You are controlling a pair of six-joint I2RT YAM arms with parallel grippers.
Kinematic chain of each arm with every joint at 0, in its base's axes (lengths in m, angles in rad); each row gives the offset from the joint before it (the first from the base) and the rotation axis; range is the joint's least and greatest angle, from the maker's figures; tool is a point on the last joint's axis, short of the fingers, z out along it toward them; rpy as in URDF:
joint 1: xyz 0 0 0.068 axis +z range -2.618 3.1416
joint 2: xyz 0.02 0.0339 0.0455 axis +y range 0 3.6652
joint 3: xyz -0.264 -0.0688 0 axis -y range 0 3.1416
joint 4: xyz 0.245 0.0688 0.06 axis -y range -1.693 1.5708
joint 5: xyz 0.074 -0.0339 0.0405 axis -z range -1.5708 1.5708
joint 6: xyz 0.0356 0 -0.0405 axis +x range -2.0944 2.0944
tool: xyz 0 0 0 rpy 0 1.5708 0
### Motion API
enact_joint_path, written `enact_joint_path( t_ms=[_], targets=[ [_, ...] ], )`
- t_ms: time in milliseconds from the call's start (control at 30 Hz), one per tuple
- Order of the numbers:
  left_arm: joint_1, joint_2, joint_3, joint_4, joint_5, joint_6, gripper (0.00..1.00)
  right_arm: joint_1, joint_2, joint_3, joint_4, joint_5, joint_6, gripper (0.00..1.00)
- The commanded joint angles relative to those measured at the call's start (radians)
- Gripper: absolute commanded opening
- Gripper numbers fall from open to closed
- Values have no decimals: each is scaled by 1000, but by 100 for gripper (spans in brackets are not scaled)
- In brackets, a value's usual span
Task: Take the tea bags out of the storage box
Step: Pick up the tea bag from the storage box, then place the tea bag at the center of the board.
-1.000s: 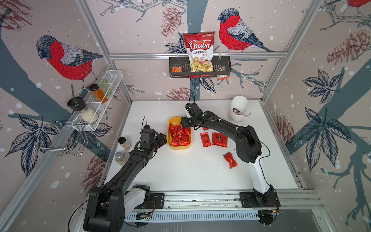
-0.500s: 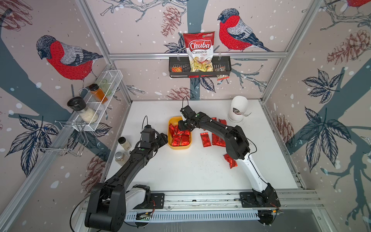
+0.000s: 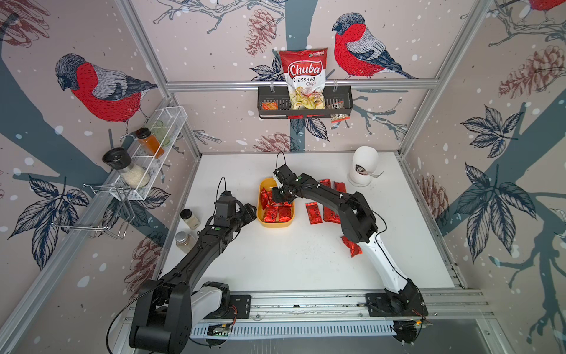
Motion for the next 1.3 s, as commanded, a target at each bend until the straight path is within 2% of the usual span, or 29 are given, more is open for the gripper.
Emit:
enact_joint_path(
  t_ms=[0,200,400,500,667,900,1100,1267],
  targets=[
    [3,-15,5,-2,-3,15,62,4,-30,-3,2,1,12,22],
    [3,-56,32,-47,-15,24,62,7,-112,-40,17,16,20,20],
    [-2,-93,62,-94,-13,36,60,15,-258,-179,50,51,31,20],
    [-35,-106,77,-106,-23,33,59,25,-397,-338,105,78,40,20],
    [-154,-90,122,-127,-74,20,58,30,-707,-729,208,123,84,20],
    [-213,-96,104,-84,-59,-33,57,34,-1077,-1199,233,165,183,21],
    [-235,-104,90,-76,-63,-53,57,37,-1260,-1448,232,170,250,21],
    [-251,-109,84,-72,-65,-62,57,18,-1289,-1543,262,170,268,23]
  ],
)
